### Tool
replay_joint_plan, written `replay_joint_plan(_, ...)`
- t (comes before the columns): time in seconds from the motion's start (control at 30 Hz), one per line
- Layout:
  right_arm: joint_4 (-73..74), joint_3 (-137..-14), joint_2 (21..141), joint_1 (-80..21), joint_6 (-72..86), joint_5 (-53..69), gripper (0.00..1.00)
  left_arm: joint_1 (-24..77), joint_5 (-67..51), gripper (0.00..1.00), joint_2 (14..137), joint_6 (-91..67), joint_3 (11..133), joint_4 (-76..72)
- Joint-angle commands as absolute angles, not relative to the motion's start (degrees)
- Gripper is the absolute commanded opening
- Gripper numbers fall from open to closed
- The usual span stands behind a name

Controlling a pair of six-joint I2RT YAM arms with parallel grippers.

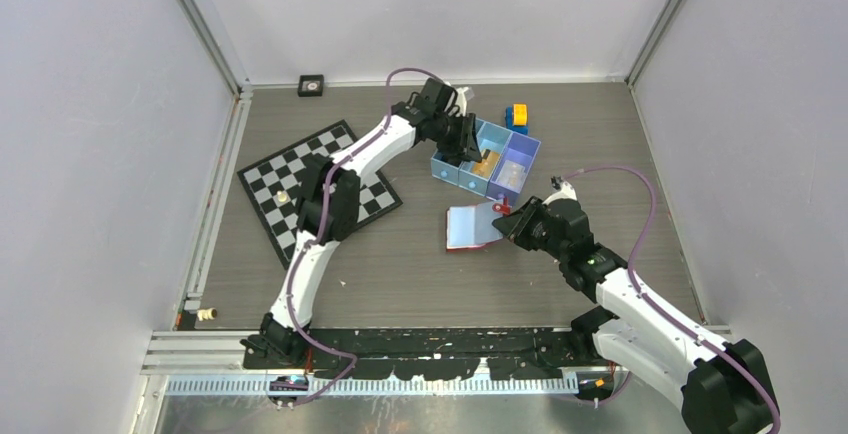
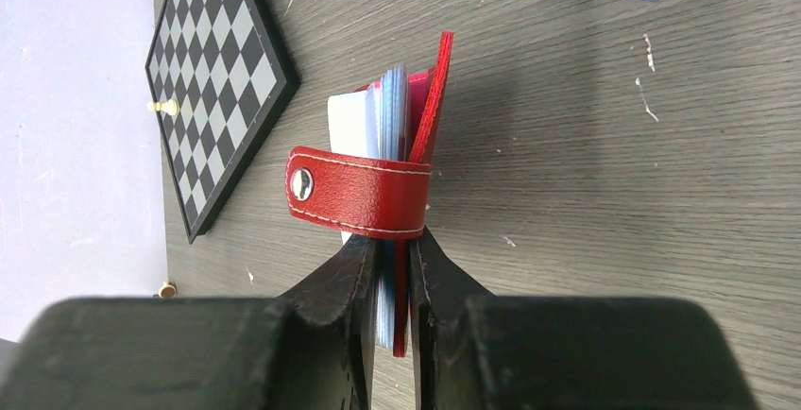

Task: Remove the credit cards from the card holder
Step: Place the credit card in the storage box, then remove the credit card from the card holder.

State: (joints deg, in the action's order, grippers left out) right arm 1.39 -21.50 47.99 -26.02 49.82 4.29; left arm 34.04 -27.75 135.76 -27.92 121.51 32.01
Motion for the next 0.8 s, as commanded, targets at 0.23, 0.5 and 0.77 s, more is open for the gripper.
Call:
replay_joint_plan(0.23,-5.86,-23.08,48.77,-25.77,51.34,4.71,0.01,34.6,-24.15,0.69,108.77,-31.41,96.56,20.69)
replay_joint_plan(0.5,-9.54,-29.13,54.25,-25.78,54.59,5.84,0.0,34.57,-17.7,0.99,89.97,-38.75,70.09,8.23)
replay_joint_plan(0.77,-20.23,-27.08,55.55,-25.79,58.28,6.99,0.0,34.48,-15.53,1.0,75.95,-43.76,51.14,-0.92)
